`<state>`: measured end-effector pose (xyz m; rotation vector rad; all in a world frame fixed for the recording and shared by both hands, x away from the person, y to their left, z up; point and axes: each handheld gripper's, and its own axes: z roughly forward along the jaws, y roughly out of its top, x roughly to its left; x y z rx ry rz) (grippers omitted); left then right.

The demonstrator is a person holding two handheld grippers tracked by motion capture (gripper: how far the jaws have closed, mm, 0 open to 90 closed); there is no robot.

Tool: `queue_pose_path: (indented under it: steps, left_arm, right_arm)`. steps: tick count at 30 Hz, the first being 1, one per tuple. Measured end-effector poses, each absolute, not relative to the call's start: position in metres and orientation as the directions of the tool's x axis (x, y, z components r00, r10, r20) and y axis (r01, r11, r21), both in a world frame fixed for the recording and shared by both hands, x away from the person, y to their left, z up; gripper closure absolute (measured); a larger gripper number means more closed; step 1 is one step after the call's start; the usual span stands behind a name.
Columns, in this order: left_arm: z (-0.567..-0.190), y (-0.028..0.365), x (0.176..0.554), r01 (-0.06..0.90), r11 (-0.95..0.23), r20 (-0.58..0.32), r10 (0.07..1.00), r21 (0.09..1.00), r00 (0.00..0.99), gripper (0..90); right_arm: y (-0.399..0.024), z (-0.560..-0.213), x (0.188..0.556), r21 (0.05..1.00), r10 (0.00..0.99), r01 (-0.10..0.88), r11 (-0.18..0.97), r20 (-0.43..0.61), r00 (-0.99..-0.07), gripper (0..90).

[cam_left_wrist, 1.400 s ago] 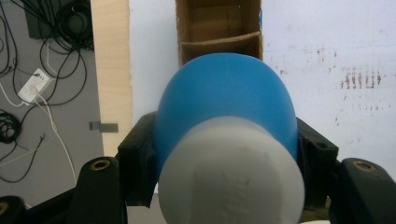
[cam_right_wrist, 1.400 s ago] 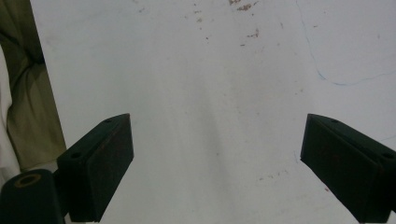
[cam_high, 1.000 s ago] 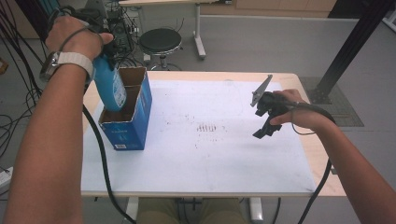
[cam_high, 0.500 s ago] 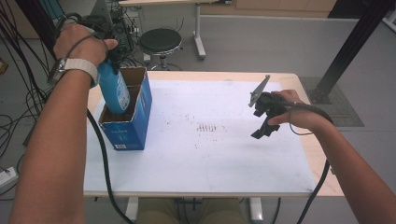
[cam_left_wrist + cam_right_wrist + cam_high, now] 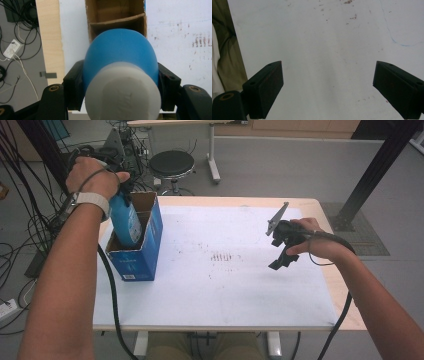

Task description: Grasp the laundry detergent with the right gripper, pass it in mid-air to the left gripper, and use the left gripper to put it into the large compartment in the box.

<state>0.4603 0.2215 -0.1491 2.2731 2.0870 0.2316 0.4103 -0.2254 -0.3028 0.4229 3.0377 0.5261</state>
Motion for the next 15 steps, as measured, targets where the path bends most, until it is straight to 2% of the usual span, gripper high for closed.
queue_pose_path:
  steps: [15]
  left_arm:
    - [-0.173, 0.221, 0.463, 0.985, -0.093, 0.075, 0.994, 0.142, 0.083, 37.5]
  right_arm:
    - [-0.23, -0.308, 0.41, 0.333, 0.286, 0.278, 0.901, 0.026, -0.958, 9.6]
